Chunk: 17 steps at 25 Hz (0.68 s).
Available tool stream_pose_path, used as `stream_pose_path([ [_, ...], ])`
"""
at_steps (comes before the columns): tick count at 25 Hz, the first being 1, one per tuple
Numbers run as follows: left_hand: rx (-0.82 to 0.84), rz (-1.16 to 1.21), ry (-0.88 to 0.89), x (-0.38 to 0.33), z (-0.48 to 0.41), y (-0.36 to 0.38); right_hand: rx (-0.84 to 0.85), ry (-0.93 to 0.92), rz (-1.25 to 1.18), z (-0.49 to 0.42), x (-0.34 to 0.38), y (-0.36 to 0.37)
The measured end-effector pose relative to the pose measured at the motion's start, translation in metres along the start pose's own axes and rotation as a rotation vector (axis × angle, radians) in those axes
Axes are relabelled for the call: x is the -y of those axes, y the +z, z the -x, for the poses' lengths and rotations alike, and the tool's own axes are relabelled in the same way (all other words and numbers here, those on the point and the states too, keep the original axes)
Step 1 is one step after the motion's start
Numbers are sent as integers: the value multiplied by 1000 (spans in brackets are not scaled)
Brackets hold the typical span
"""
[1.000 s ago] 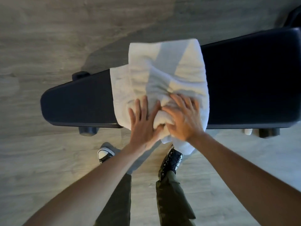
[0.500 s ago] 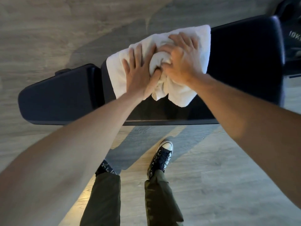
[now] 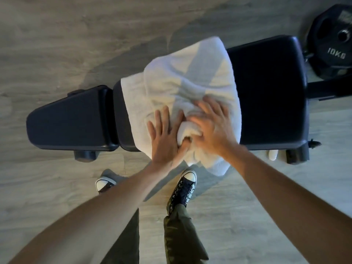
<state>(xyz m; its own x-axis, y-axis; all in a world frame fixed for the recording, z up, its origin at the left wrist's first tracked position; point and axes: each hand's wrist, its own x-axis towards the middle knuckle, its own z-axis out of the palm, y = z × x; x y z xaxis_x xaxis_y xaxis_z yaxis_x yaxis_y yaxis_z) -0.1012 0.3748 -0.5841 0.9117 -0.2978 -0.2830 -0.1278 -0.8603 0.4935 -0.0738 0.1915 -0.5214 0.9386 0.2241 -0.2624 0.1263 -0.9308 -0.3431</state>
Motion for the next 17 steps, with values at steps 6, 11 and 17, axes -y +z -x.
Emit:
stream_pose_path([
  [6, -15, -42, 35, -51, -143, -26, -115, 150, 12, -92, -71, -62],
  [11, 29, -38, 127, -60, -81, -12, -151, 244, -48, -20, -52, -44],
  [17, 79, -49, 182, -62, 19, 21, -205, 220, -76, 81, -33, -4],
])
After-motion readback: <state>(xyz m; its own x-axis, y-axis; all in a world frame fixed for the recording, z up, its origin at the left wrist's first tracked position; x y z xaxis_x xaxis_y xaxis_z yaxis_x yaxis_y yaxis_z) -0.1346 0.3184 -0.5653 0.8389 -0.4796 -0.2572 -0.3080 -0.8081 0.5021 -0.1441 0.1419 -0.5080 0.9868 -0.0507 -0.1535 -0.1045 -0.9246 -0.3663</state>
